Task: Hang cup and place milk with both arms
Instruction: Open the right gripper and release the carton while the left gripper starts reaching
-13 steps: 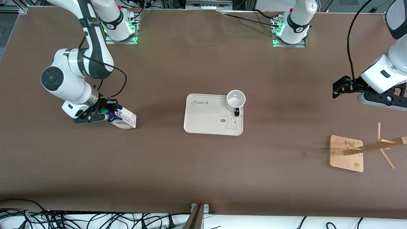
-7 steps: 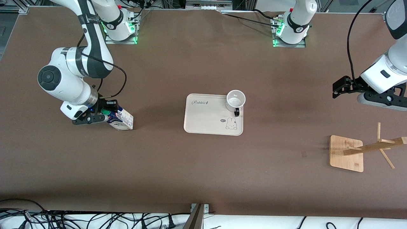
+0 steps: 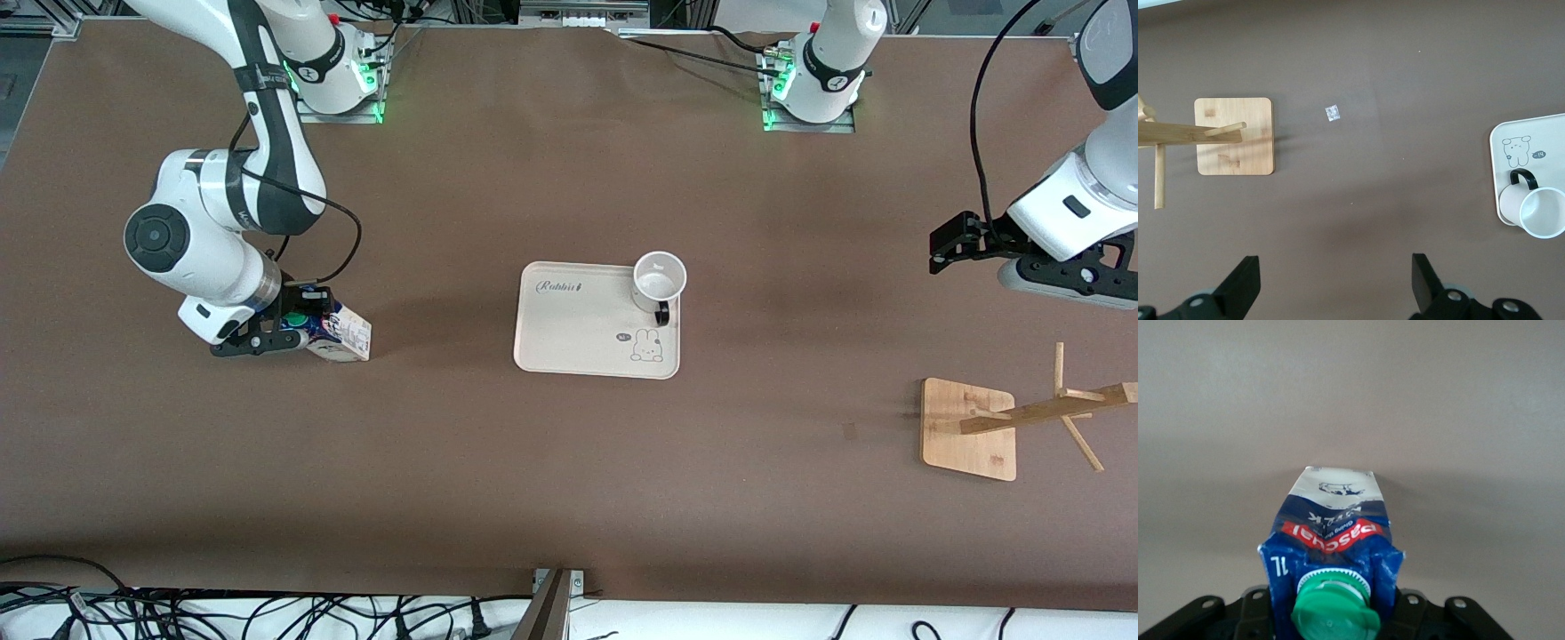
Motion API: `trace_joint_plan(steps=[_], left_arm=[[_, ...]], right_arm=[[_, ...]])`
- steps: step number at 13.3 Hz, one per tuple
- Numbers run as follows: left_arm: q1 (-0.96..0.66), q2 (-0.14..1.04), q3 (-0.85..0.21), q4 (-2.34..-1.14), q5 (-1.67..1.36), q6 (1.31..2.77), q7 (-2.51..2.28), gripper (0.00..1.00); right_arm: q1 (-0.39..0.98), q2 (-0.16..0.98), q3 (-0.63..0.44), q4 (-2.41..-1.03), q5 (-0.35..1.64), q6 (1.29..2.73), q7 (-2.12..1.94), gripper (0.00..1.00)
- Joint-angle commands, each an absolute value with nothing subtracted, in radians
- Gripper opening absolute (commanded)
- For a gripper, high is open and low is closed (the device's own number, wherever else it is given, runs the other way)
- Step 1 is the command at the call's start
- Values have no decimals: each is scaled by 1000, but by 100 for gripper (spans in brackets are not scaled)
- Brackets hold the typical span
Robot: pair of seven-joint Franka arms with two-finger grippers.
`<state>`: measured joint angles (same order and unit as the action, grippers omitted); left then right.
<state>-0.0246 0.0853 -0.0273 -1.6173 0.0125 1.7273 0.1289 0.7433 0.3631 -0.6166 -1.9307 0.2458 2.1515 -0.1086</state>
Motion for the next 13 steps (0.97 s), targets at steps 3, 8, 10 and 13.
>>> trace_joint_plan(steps=[3,8,10,13], left_arm=[[18,71,-25,-1629,23,1698,141,100],[18,71,-37,-1628,14,1651,136,100],[11,71,-43,-1626,14,1626,187,100],[-2,83,-83,-1629,8,1583,200,100]], right_arm=[[741,376,-614,-1806,259,2091,-75,100],[741,341,-627,-1628,247,1864,-86,100],[741,334,-646,-1556,247,1751,-92,100],[742,240,-661,-1549,245,1657,-87,100]])
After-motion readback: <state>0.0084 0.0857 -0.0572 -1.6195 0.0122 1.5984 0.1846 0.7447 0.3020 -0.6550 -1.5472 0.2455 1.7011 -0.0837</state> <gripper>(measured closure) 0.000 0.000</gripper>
